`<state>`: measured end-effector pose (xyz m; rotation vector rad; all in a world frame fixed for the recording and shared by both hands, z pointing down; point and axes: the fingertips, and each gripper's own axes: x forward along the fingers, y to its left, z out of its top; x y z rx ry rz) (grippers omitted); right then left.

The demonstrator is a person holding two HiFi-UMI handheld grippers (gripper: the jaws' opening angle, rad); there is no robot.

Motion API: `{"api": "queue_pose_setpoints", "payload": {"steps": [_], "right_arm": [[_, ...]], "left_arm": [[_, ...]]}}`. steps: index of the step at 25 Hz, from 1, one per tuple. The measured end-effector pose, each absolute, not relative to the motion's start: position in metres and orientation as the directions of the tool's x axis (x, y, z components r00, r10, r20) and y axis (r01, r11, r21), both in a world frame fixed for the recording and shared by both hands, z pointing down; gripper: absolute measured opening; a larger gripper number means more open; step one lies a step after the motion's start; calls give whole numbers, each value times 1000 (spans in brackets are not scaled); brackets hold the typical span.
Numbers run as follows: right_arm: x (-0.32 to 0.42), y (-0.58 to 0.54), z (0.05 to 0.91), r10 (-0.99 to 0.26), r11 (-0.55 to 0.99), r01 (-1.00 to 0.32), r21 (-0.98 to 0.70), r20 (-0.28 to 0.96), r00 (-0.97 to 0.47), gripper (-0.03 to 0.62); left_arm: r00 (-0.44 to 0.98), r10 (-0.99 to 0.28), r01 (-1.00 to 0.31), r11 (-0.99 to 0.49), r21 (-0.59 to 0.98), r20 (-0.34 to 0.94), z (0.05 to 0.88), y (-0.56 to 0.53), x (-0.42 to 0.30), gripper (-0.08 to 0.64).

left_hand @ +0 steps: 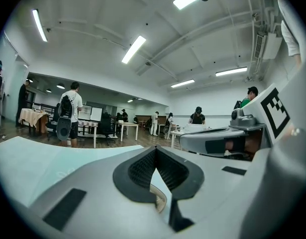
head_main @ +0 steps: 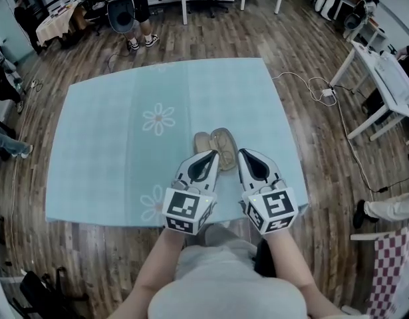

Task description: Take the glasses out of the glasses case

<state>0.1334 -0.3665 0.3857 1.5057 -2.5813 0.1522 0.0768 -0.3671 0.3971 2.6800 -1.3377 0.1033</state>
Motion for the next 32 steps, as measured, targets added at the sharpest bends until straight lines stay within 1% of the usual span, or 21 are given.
{"api": "queue_pose_setpoints", "payload": {"steps": [8,13,14,15,20,21,25,27,32], "right_arm": [[148,-407,417,-825,510,-859,-54,252,-506,5],[148,-423,429,-810,520,-850,-86,267,-522,13],[146,-425,432,-804,525,-846,-90,274,-528,46],[144,-427,435,-798,530,-843,-94,281,-534,94],[136,-437,452,-774,546,-831,-109,314,-550,158],[134,-437,456,-769,549,-829,-108,323,-552,163],[123,-440,470,-748,561,-822,-102,363,-556,160],[120,-443,477,-740,557,-824,-103,389,-548,132],[116,-448,503,-726,531,-842,-94,462,-509,130]], "left_arm": [[557,-813,-830,-538,150,169,419,-405,84,8],[544,-816,-839,-523,153,198,429,-420,83,8],[541,-816,-841,-519,155,204,431,-422,81,8],[538,-816,-842,-515,158,209,433,-424,80,8],[538,-812,-843,-514,160,225,440,-433,80,8],[538,-811,-843,-514,162,229,443,-433,79,8],[540,-804,-841,-511,175,247,450,-437,71,8],[547,-798,-837,-516,180,254,451,-439,68,8],[562,-779,-827,-527,196,279,462,-444,64,8]]}}
